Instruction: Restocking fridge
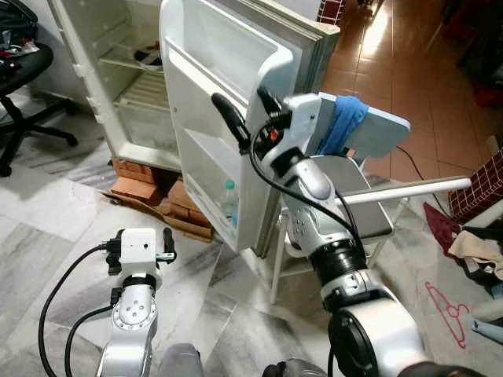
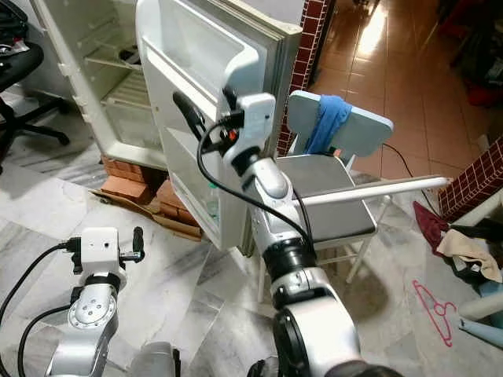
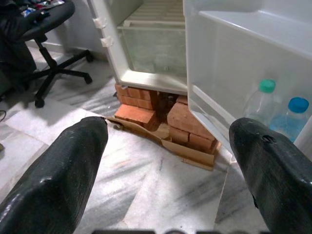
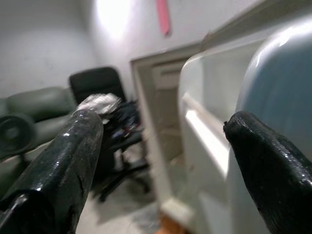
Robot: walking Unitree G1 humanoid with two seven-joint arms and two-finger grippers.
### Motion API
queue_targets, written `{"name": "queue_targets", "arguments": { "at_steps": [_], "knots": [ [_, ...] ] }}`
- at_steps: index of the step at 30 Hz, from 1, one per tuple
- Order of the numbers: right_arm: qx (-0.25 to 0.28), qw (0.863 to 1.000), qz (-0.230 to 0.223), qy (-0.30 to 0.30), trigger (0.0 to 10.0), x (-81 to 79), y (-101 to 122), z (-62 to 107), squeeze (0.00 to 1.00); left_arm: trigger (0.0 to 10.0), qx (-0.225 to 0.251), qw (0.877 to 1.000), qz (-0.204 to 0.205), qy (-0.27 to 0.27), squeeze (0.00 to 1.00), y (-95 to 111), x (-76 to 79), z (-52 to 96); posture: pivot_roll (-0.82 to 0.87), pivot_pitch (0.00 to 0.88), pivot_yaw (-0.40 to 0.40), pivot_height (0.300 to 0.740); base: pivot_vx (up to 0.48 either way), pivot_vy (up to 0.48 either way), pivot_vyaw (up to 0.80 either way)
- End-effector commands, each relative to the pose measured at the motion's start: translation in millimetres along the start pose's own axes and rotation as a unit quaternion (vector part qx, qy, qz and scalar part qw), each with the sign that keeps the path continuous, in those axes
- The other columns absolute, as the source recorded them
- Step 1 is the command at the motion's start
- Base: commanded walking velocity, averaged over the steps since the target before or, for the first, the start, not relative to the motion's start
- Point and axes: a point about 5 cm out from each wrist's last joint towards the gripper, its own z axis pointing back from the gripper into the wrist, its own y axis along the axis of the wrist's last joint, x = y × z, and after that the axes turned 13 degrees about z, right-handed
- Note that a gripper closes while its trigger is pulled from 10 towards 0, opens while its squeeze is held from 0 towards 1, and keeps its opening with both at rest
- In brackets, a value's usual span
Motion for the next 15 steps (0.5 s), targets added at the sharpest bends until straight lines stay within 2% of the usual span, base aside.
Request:
{"name": "queue_targets", "arguments": {
  "at_steps": [1,2,3,4,5,8,11,15],
  "knots": [
    [-0.006,1.0,0.006,0.026,10.0,-6.0,-2.7,6.8,0.0,10.0,-0.002,1.0,0.001,-0.006,0.0,0.6,2.2,2.0,0.18,0.034,-0.082,0.74,0.0,0.0,0.0],
    [-0.019,0.999,0.037,0.014,10.0,2.7,-7.3,17.3,0.0,10.0,-0.002,1.0,0.001,-0.006,0.0,0.4,1.8,2.4,0.18,0.036,-0.083,0.74,0.0,0.0,0.0],
    [-0.019,0.999,0.037,0.014,10.0,2.7,-7.3,17.3,0.0,10.0,-0.002,1.0,0.001,-0.006,0.0,0.4,1.8,2.4,0.18,0.036,-0.083,0.74,0.0,0.0,0.0],
    [-0.032,0.998,0.053,0.008,10.0,11.3,-11.7,28.9,0.0,10.0,0.001,1.0,0.003,-0.003,0.0,1.5,0.5,2.7,0.17,0.041,-0.082,0.74,0.0,0.0,0.0],
    [-0.036,0.998,0.057,0.007,10.0,13.8,-12.9,32.9,0.0,10.0,0.003,1.0,0.004,-0.001,0.0,2.1,-0.1,2.8,0.17,0.041,-0.082,0.74,0.0,0.0,0.0],
    [-0.066,0.994,0.086,-0.03,10.0,36.5,-18.8,66.0,0.0,10.0,0.018,1.0,0.012,0.0,0.0,8.4,-6.5,5.0,0.16,0.056,-0.073,0.74,0.0,0.0,0.0],
    [-0.082,0.99,0.101,-0.051,10.0,47.0,-18.3,86.9,0.0,10.0,0.028,1.0,0.013,-0.004,0.0,11.8,-10.2,6.8,0.16,0.058,-0.068,0.74,0.0,0.0,0.0],
    [-0.103,0.983,0.133,-0.07,10.0,52.8,-13.7,114.5,0.0,10.0,0.04,0.999,0.004,-0.014,0.0,19.1,-15.1,12.6,0.14,0.064,-0.054,0.74,0.0,0.0,0.0]
  ]
}}
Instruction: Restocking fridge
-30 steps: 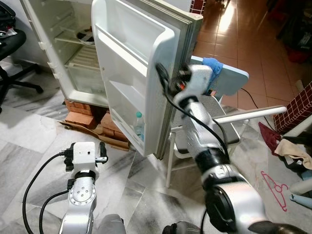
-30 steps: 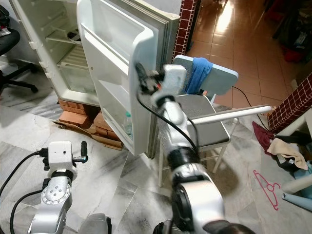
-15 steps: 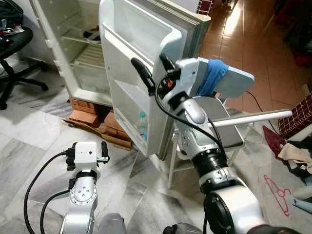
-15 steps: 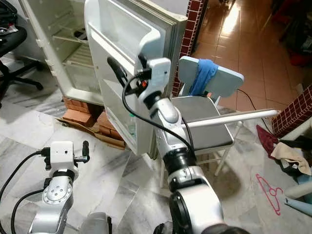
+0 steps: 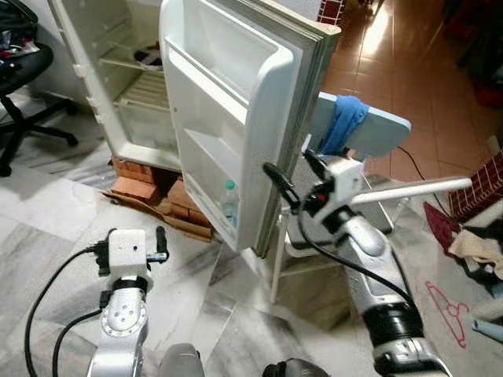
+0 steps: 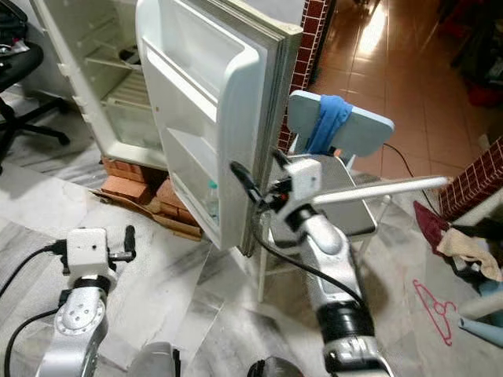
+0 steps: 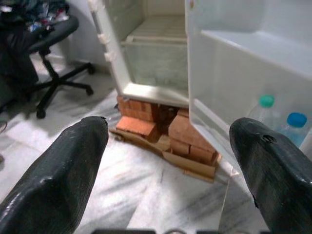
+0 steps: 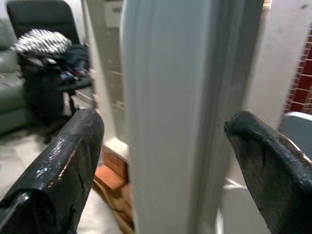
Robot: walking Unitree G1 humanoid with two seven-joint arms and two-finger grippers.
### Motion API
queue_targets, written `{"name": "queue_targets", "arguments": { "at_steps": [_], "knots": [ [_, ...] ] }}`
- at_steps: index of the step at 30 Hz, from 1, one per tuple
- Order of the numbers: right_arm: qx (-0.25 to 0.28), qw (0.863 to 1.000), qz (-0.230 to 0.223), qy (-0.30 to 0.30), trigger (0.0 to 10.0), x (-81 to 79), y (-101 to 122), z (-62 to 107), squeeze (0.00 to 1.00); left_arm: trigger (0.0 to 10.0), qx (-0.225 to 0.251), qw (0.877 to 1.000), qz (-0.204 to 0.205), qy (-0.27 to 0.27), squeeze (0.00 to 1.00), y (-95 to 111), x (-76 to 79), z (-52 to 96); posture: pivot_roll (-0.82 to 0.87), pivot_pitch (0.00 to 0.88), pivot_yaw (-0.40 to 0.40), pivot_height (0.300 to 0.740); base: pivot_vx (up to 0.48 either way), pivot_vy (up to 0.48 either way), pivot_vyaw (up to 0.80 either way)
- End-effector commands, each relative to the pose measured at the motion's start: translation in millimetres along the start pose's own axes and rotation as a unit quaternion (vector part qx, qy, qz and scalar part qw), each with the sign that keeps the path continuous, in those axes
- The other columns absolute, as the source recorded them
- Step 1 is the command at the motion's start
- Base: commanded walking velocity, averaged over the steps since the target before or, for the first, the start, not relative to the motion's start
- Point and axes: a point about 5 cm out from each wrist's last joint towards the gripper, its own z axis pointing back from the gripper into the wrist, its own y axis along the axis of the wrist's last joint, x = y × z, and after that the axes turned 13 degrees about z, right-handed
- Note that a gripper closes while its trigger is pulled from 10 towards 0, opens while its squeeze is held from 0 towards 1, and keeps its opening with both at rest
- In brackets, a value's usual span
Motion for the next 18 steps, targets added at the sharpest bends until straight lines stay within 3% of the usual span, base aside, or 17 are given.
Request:
{"name": "queue_targets", "arguments": {
  "at_steps": [1,4,5,8,13,18],
  "knots": [
    [0.007,1.0,0.024,-0.009,10.0,4.4,9.8,7.5,0.0,10.0,0.012,1.0,-0.001,-0.01,0.0,7.6,-1.9,5.3,0.14,0.065,-0.052,0.74,0.0,0.0,0.0],
    [-0.001,1.0,0.024,-0.008,10.0,3.9,10.9,20.6,0.0,10.0,0.021,1.0,0.01,-0.018,0.0,13.3,-4.3,12.4,0.14,0.064,-0.05,0.74,0.0,0.0,0.0],
    [-0.011,1.0,0.024,-0.006,10.0,1.3,11.2,35.2,0.0,10.0,0.029,0.999,0.015,-0.029,0.0,17.5,-6.3,20.0,0.14,0.062,-0.051,0.74,0.0,0.0,0.0],
    [-0.035,0.999,0.017,-0.009,10.0,-7.1,6.8,55.8,0.0,10.0,0.027,0.999,0.005,-0.04,0.0,15.7,-7.0,27.3,0.15,0.056,-0.057,0.74,0.166,0.0,0.0],
    [-0.064,0.997,0.007,-0.044,10.0,-11.0,-1.8,65.7,0.0,10.0,0.028,0.999,0.009,-0.044,0.0,15.1,-3.2,26.7,0.14,0.038,-0.06,0.74,0.261,0.0,0.0],
    [-0.074,0.994,0.005,-0.082,10.0,-11.2,-3.6,63.8,0.0,10.0,0.032,0.998,0.018,-0.053,0.0,17.0,2.4,24.7,0.14,0.017,-0.06,0.74,0.294,0.0,0.0]
  ]
}}
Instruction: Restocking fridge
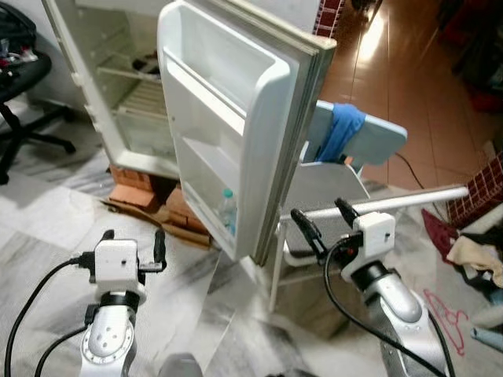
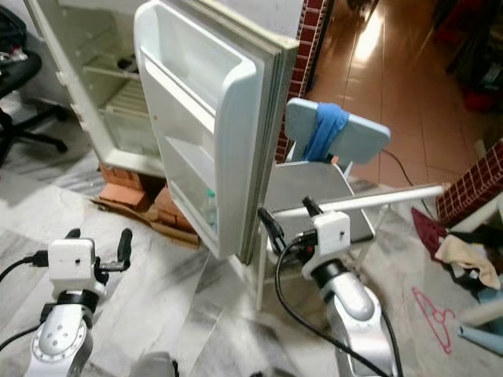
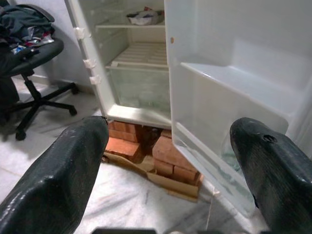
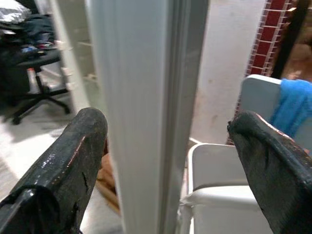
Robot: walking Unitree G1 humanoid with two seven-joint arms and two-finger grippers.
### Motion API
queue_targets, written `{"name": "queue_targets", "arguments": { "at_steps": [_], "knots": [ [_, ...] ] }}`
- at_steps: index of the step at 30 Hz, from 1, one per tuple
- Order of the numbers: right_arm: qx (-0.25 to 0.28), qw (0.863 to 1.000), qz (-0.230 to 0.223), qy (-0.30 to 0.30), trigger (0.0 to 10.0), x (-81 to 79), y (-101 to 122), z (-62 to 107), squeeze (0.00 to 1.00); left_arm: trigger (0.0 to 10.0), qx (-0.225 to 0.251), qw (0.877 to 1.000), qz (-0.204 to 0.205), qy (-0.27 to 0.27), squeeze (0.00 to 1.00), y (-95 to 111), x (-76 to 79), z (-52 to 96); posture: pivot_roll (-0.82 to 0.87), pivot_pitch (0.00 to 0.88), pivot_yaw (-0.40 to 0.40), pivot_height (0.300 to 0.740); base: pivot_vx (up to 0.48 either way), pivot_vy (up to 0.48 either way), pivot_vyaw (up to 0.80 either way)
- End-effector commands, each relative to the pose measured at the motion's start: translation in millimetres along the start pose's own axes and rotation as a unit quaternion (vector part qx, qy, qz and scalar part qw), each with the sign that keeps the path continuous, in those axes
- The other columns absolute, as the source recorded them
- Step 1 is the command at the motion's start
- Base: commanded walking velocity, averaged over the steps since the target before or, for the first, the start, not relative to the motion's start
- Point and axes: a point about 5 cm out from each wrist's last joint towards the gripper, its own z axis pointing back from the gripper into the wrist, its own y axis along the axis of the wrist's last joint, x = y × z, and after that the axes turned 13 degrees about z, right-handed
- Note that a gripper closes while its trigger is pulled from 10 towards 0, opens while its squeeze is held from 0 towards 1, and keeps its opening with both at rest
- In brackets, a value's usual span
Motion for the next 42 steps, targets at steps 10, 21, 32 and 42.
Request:
{"name": "queue_targets", "arguments": {
  "at_steps": [10,21,32,42],
  "knots": [
    [0.019,0.997,0.003,-0.073,10.0,16.2,14.2,-22.4,0.0,10.0,0.007,1.0,0.002,-0.011,0.0,-0.1,6.4,-12.8,0.12,0.0,-0.071,0.74,0.335,0.0,0.0],
    [0.034,0.996,0.008,-0.084,10.0,21.8,21.6,-34.6,0.0,10.0,-0.002,1.0,0.007,-0.006,0.0,-7.4,8.1,-11.9,0.13,0.0,-0.077,0.74,0.028,0.0,0.05],
    [0.058,0.992,0.008,-0.112,10.0,33.1,36.6,-59.9,0.0,10.0,-0.009,1.0,0.005,-0.006,0.0,-11.7,8.6,-14.6,0.13,0.0,-0.071,0.74,0.0,0.0,0.62],
    [0.089,0.992,-0.057,-0.068,10.0,28.1,54.0,-77.0,0.0,10.0,-0.012,1.0,0.005,0.001,0.0,-13.9,7.6,-15.0,0.15,0.0,-0.081,0.74,0.0,0.0,0.0]
  ]
}}
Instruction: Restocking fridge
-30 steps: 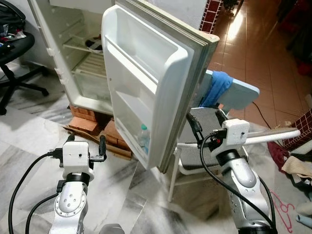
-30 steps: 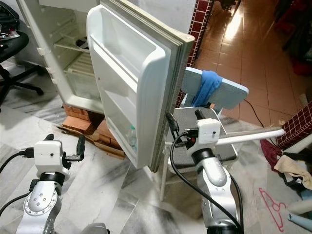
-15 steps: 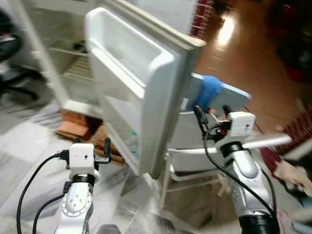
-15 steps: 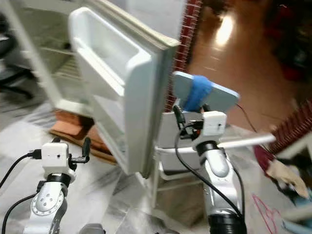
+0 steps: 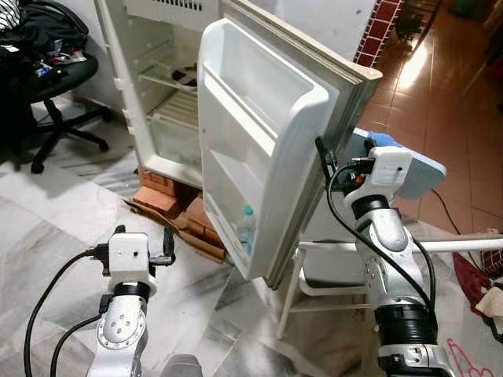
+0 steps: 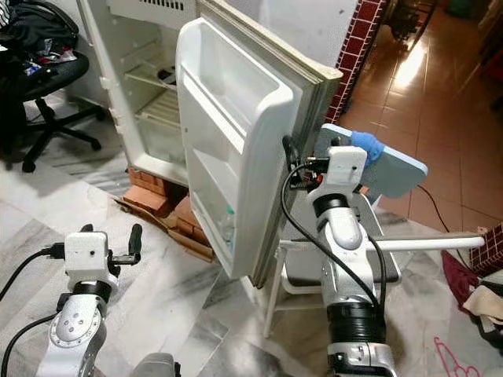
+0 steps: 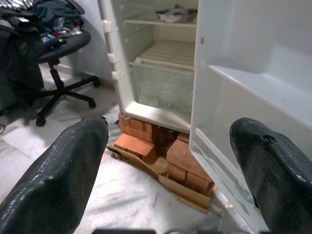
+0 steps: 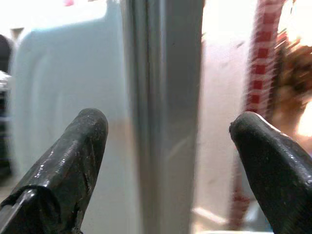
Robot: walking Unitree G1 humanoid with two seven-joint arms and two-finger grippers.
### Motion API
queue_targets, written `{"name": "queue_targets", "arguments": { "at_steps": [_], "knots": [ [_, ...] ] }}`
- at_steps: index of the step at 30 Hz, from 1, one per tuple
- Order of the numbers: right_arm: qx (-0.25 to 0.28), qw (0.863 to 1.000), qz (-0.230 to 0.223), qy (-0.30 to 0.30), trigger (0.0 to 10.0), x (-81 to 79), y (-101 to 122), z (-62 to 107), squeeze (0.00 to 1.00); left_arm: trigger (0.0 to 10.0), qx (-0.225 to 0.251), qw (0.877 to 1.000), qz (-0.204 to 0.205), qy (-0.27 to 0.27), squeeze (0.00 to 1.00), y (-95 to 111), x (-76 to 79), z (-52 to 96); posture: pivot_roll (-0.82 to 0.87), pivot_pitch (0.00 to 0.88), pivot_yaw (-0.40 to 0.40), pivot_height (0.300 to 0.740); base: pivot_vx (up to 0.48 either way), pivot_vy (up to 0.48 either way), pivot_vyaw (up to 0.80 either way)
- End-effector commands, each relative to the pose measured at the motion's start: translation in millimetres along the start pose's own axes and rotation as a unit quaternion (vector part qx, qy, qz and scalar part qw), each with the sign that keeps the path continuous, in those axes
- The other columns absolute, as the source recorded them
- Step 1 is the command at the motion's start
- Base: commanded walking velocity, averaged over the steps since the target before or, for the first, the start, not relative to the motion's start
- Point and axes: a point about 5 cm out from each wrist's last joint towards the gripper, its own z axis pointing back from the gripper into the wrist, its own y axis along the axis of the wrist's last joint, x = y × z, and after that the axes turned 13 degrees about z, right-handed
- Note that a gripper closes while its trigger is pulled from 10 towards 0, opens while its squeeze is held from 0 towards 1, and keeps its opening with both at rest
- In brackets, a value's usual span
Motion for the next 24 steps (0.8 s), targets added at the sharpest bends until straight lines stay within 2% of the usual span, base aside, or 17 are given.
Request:
{"name": "queue_targets", "arguments": {
  "at_steps": [1,2,3,5,6,7,8,9,10,12,14,16,18,19,20,22,24],
  "knots": [
    [0.015,0.998,-0.039,0.05,10.0,-10.1,8.9,-2.1,0.0,10.0,0.002,1.0,-0.002,-0.001,0.0,0.4,0.4,-0.5,0.14,0.0,-0.079,0.74,0.0,0.0,0.0],
    [0.026,0.983,-0.117,0.137,10.0,-27.9,16.8,2.2,0.0,10.0,0.0,1.0,-0.002,-0.001,0.0,-0.7,0.4,-0.5,0.14,0.0,-0.077,0.74,0.0,0.0,0.0],
    [0.034,0.974,-0.144,0.172,10.0,-34.7,21.1,4.9,0.0,10.0,-0.001,1.0,-0.002,-0.001,0.0,-1.1,0.6,-0.5,0.14,0.0,-0.077,0.74,0.0,0.0,0.0],
    [0.064,0.937,-0.202,0.277,10.0,-49.2,38.0,18.3,0.0,10.0,-0.003,1.0,-0.002,-0.003,0.0,-2.2,1.5,-0.5,0.14,0.0,-0.076,0.74,0.0,0.0,0.0],
    [0.077,0.908,-0.239,0.335,10.0,-53.0,48.8,28.6,0.0,10.0,-0.003,1.0,-0.002,-0.004,0.0,-2.4,1.6,-0.7,0.14,0.0,-0.075,0.74,0.0,0.0,0.0],
    [0.085,0.885,-0.263,0.375,10.0,-55.7,56.4,36.3,0.0,10.0,-0.003,1.0,-0.002,-0.004,0.0,-2.6,1.6,-0.7,0.14,0.0,-0.075,0.74,0.0,0.0,0.0],
    [0.088,0.867,-0.276,0.405,10.0,-55.0,60.7,43.1,0.0,10.0,-0.004,1.0,-0.003,-0.004,0.0,-2.8,1.4,-0.9,0.14,0.0,-0.074,0.74,0.0,0.0,0.0],
    [0.089,0.857,-0.283,0.422,10.0,-54.4,63.1,47.3,0.0,10.0,-0.004,1.0,-0.003,-0.004,0.0,-3.0,1.2,-1.0,0.14,0.0,-0.074,0.74,0.0,0.0,0.0],
    [0.084,0.855,-0.281,0.428,10.0,-51.0,60.7,49.8,0.0,10.0,-0.004,1.0,-0.003,-0.005,0.0,-3.1,0.9,-1.2,0.14,0.0,-0.074,0.74,0.0,0.0,0.0],
    [0.071,0.855,-0.28,0.431,10.0,-45.2,54.8,52.6,0.0,10.0,-0.004,1.0,-0.004,-0.005,0.0,-3.2,0.3,-1.3,0.14,0.0,-0.073,0.74,0.0,0.0,0.0],
    [0.05,0.864,-0.262,0.427,10.0,-41.1,44.9,55.4,0.0,10.0,-0.005,1.0,-0.005,-0.005,0.0,-3.7,-0.3,-1.2,0.14,0.0,-0.072,0.74,0.0,0.0,0.0],
    [0.05,0.864,-0.262,0.427,10.0,-41.1,44.9,55.4,0.0,10.0,-0.005,1.0,-0.005,-0.005,0.0,-3.7,-0.3,-1.2,0.14,0.0,-0.072,0.74,0.0,0.0,0.0],
    [-0.007,0.896,-0.21,0.391,10.0,-33.5,19.2,54.9,0.0,10.0,-0.007,1.0,-0.006,-0.005,0.0,-4.7,-0.8,-1.3,0.13,0.0,-0.072,0.74,0.0,0.0,0.0],
    [-0.025,0.906,-0.185,0.379,10.0,-31.5,11.0,54.4,0.0,10.0,-0.007,1.0,-0.006,-0.005,0.0,-5.1,-0.9,-1.3,0.13,0.0,-0.072,0.74,0.0,0.0,0.0],
    [-0.055,0.923,-0.144,0.352,10.0,-26.4,-1.8,51.7,0.0,10.0,-0.008,1.0,-0.007,-0.005,0.0,-5.6,-0.8,-1.3,0.13,0.0,-0.071,0.74,0.0,0.0,0.0],
    [-0.083,0.943,-0.089,0.309,10.0,-16.1,-15.3,46.9,0.0,10.0,-0.009,1.0,-0.007,-0.005,0.0,-6.1,-0.3,-1.3,0.14,0.0,-0.071,0.74,0.0,0.0,0.0],
    [-0.097,0.957,-0.056,0.266,10.0,-3.4,-21.8,41.2,0.0,10.0,-0.01,1.0,-0.007,-0.005,0.0,-6.4,-0.2,-1.1,0.14,0.0,-0.071,0.74,0.0,0.0,0.0]
  ]
}}
